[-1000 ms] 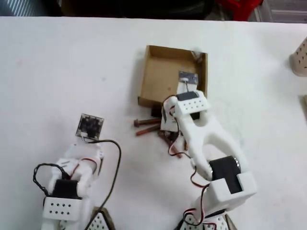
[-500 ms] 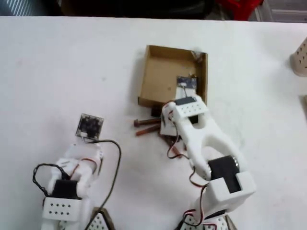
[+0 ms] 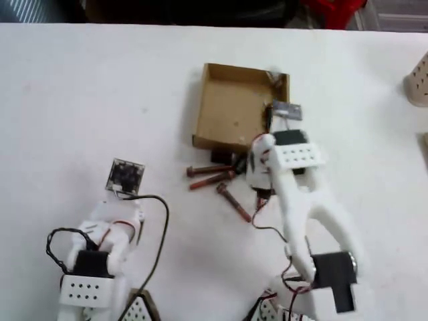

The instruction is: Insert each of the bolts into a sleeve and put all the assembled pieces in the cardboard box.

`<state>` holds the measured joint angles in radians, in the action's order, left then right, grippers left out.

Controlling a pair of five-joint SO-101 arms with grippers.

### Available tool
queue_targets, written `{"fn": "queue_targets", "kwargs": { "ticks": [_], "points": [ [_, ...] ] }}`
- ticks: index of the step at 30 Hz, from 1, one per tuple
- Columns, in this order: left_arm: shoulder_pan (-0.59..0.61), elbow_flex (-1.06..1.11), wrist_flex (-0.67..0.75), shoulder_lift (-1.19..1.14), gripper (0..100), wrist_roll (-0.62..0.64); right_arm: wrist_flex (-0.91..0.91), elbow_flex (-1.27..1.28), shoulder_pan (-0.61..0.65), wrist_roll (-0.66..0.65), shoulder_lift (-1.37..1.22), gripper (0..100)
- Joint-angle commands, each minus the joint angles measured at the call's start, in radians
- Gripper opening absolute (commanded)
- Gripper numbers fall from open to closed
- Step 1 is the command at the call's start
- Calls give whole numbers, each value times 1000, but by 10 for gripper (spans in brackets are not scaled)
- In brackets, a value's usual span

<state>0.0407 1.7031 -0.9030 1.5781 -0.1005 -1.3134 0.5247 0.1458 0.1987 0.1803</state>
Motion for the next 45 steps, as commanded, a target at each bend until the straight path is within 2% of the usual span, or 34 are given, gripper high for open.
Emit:
{"fn": "queue_targets", "kwargs": {
  "ticks": [1,3,7,15,18,24,28,31,35,37,45],
  "points": [
    [-54,-5,-3,15,24,3,-18,46,-99,-255,77,18],
    [-93,-5,0,15,24,61,18,106,-130,-374,68,18],
    [-137,-17,48,15,23,292,153,190,-191,-522,38,18],
    [-343,-311,-89,-10,24,402,171,189,-203,-529,12,18],
    [-394,-431,-91,-140,24,417,171,190,-203,-529,12,18],
    [-515,-680,-89,-581,24,532,171,192,-203,-529,12,18],
    [-668,-789,-87,-776,25,681,171,192,-211,-529,12,18],
    [-750,-841,-87,-851,84,796,171,192,-211,-534,12,18],
    [-756,-839,-28,-905,246,845,171,195,-213,-535,10,18],
    [-756,-809,35,-929,295,848,171,195,-213,-537,10,18],
    [-707,-789,233,-1125,300,961,171,195,-213,-537,10,18]
  ]
}}
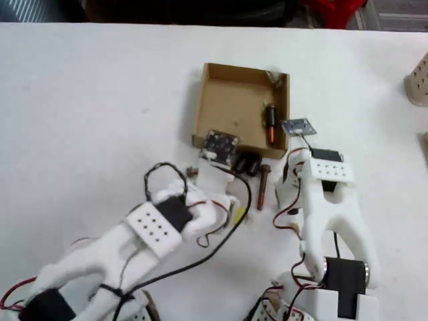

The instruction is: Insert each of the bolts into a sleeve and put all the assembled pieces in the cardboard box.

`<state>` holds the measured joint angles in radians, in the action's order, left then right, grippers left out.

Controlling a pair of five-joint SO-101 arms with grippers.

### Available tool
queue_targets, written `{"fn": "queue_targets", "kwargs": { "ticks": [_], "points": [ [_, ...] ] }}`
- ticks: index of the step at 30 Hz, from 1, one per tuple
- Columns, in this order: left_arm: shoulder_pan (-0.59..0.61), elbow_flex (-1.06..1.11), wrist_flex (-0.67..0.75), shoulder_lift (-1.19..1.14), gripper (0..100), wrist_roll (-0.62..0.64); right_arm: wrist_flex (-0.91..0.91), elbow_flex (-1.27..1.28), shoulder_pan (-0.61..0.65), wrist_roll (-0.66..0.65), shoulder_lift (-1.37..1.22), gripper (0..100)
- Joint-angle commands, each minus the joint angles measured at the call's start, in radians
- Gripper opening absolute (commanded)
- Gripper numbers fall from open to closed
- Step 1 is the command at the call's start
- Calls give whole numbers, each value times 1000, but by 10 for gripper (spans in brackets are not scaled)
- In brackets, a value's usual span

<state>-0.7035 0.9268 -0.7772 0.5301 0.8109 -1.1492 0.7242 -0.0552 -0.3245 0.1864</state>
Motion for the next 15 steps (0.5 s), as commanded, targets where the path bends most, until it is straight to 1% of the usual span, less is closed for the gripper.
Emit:
{"fn": "queue_targets", "kwargs": {
  "ticks": [1,4,8,13,15],
  "points": [
    [47,-14,130,-102,300,61,7,-5,-12,-14,4,18],
    [56,-34,169,-173,300,87,7,-5,-8,-14,4,18],
    [48,-80,175,-271,300,123,7,-5,-4,-14,4,18],
    [62,-112,299,-432,303,170,5,-5,-2,-15,4,17],
    [77,-149,318,-492,302,187,5,-5,-2,-15,4,17]
  ]
}}
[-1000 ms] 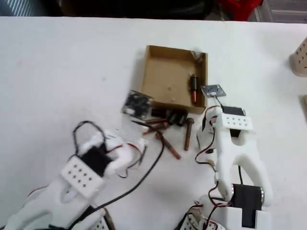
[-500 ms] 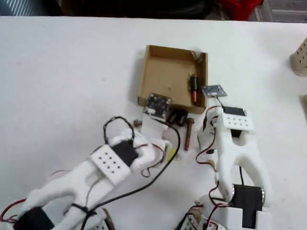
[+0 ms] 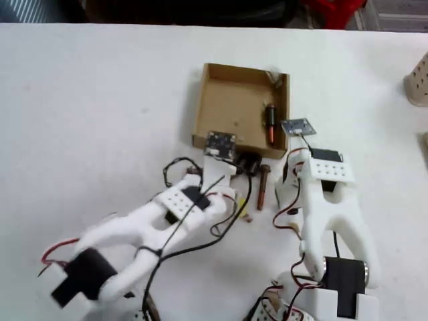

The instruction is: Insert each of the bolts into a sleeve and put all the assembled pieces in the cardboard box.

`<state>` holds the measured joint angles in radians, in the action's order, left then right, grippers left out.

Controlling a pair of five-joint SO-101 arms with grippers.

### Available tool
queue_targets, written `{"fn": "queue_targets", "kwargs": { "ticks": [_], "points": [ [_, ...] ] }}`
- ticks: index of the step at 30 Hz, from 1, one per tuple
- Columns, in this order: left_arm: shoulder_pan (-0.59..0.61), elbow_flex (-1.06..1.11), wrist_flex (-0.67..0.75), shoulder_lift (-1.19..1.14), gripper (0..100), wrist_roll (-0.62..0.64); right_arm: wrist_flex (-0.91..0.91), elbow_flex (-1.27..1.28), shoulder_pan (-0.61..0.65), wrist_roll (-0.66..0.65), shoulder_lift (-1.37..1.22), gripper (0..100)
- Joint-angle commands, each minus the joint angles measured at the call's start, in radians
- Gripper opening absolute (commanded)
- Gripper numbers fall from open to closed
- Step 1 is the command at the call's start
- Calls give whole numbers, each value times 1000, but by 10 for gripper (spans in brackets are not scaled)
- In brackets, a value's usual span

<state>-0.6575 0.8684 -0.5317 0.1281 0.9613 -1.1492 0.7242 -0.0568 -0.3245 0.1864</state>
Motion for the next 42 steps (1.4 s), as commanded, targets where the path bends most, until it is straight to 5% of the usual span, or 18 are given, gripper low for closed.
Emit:
{"fn": "queue_targets", "kwargs": {
  "ticks": [1,11,17,28,37,42],
  "points": [
    [33,-112,72,-114,302,38,5,-5,-1,-15,4,17],
    [31,-152,28,-150,290,64,4,-5,-1,-15,4,17],
    [38,-150,23,-143,33,55,2,-5,-1,-15,4,17],
    [51,-147,-51,-130,72,-71,4,-5,-2,-15,4,17],
    [302,-138,-307,105,72,-87,5,-5,-7,-15,4,17],
    [513,-149,-397,183,72,-321,5,-5,-7,-15,4,17]
  ]
}}
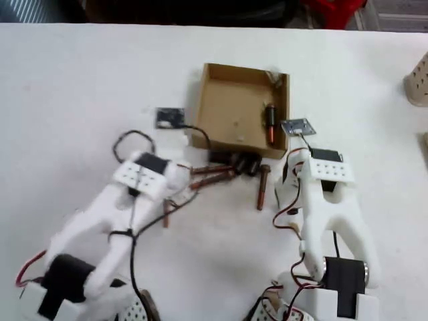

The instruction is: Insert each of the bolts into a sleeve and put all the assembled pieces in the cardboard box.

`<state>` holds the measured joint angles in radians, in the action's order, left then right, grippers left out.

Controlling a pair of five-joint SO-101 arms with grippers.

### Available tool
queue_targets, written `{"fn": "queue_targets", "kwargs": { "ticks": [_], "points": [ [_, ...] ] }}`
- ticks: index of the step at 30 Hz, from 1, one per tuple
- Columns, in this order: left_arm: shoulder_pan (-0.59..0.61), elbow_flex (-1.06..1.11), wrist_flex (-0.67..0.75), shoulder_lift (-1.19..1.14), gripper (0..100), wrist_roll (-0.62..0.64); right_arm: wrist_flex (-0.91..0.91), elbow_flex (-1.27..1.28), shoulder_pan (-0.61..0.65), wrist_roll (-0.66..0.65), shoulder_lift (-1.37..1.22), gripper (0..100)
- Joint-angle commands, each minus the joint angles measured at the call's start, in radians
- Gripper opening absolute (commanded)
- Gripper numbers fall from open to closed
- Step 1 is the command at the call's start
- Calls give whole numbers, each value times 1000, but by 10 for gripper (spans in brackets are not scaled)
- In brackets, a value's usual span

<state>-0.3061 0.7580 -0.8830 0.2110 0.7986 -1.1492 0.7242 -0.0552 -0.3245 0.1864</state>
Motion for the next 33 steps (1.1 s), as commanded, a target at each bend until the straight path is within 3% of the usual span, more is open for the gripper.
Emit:
{"fn": "queue_targets", "kwargs": {
  "ticks": [1,8,20,28,33],
  "points": [
    [202,-37,-48,111,72,-183,5,-5,-8,-15,4,17],
    [335,-14,-51,117,75,-192,4,-3,-8,-15,4,17],
    [338,2,-44,117,76,-195,2,-3,-8,-15,4,17],
    [337,6,-51,117,304,-195,2,-3,-7,-15,4,17],
    [337,17,-52,117,204,-199,2,-3,-7,-15,4,17]
  ]
}}
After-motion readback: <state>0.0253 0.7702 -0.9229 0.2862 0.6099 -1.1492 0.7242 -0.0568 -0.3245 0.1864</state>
